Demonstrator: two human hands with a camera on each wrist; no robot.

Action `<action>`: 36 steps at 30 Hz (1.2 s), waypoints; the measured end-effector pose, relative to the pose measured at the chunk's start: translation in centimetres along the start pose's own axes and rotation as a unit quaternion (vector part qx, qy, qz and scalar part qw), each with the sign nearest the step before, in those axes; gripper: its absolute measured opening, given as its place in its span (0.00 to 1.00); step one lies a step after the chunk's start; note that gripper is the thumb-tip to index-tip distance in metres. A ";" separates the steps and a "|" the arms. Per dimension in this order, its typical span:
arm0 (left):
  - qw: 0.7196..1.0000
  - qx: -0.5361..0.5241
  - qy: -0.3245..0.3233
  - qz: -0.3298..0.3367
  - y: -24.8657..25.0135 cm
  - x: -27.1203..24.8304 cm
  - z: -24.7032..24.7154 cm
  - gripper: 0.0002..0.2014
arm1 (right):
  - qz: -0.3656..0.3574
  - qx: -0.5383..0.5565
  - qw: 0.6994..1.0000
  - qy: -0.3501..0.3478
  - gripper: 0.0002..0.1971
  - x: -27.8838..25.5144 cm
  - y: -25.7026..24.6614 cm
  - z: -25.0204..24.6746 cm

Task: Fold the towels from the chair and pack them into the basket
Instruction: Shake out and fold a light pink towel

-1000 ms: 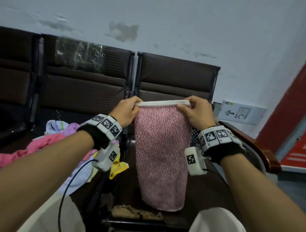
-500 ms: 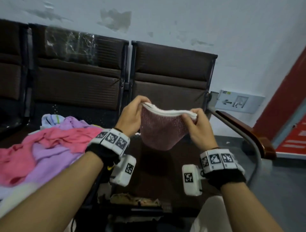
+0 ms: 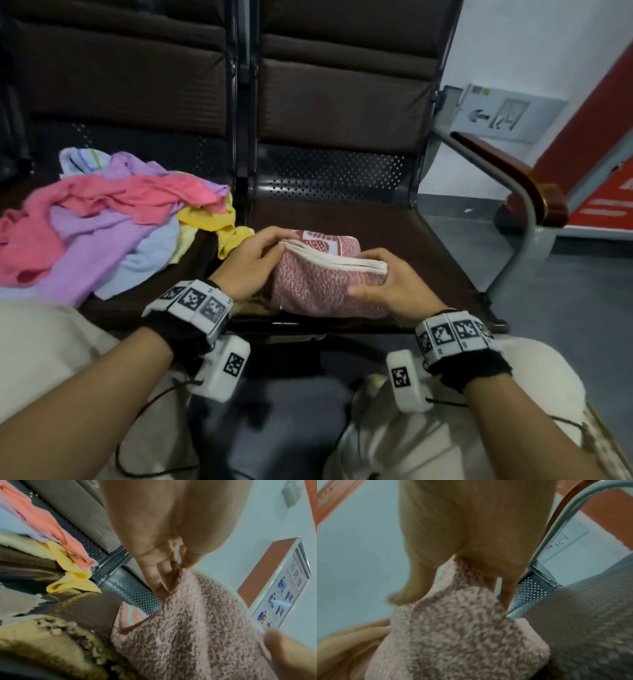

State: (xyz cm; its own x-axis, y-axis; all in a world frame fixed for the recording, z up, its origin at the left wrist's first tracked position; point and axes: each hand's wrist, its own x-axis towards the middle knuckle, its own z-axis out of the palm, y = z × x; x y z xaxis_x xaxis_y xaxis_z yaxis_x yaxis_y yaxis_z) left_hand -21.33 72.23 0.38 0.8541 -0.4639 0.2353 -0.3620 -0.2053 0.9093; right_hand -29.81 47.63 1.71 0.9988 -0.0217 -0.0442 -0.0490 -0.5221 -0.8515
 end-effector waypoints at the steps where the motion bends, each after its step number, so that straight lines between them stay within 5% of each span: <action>1: 1.000 -0.021 0.013 0.000 -0.1 0.6 0.1 0.12 | 0.018 -0.001 0.999 -0.028 0.33 0.3 0.5 0.0; 3: 0.999 -0.026 0.040 0.001 -0.6 2.0 0.4 0.11 | 0.040 -0.025 0.998 -0.048 0.34 1.2 1.4 -0.1; 10: 0.990 -0.023 0.131 -0.046 -3.5 8.1 0.7 0.10 | 0.016 0.003 0.995 0.103 0.15 7.5 3.4 -1.1; 17: 0.987 -0.048 0.009 -0.151 -6.8 11.7 0.6 0.29 | 0.081 -0.045 0.991 0.097 0.14 13.5 6.7 -0.7; 21: 0.981 0.028 -0.034 -0.187 -8.8 12.0 1.3 0.37 | 0.153 -0.094 0.982 0.064 0.21 14.4 7.9 0.0; 24: 0.978 0.070 -0.021 -0.196 -9.8 11.8 1.5 0.34 | 0.090 -0.190 0.975 0.072 0.25 13.4 7.0 0.0; 26: 0.978 0.094 -0.010 -0.184 -9.8 11.4 1.6 0.31 | -0.014 -0.263 0.962 0.075 0.17 12.1 5.8 0.0; 28: 0.979 0.133 -0.003 -0.154 -9.4 10.7 1.5 0.27 | -0.086 -0.310 0.947 0.015 0.08 10.8 4.6 -0.1; 32: 0.970 0.231 -0.074 -0.009 -7.1 8.3 1.6 0.14 | -0.028 -0.352 0.918 -0.181 0.27 9.2 4.4 0.7; 34: 0.952 0.253 -0.171 0.014 -6.4 7.2 2.0 0.17 | -0.001 -0.356 0.913 -0.199 0.37 8.8 4.6 1.2; 36: 0.920 0.311 -0.240 -0.005 -6.2 6.5 2.1 0.25 | -0.002 -0.365 0.912 -0.187 0.36 8.7 4.5 1.5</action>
State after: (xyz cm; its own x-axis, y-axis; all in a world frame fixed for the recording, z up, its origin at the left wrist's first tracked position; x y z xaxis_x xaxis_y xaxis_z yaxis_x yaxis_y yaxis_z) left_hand -14.34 68.69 -4.46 0.6495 -0.7556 -0.0853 -0.6260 -0.5950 0.5040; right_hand -21.32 46.40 -3.33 0.9205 0.2025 -0.3341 0.1070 -0.9532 -0.2828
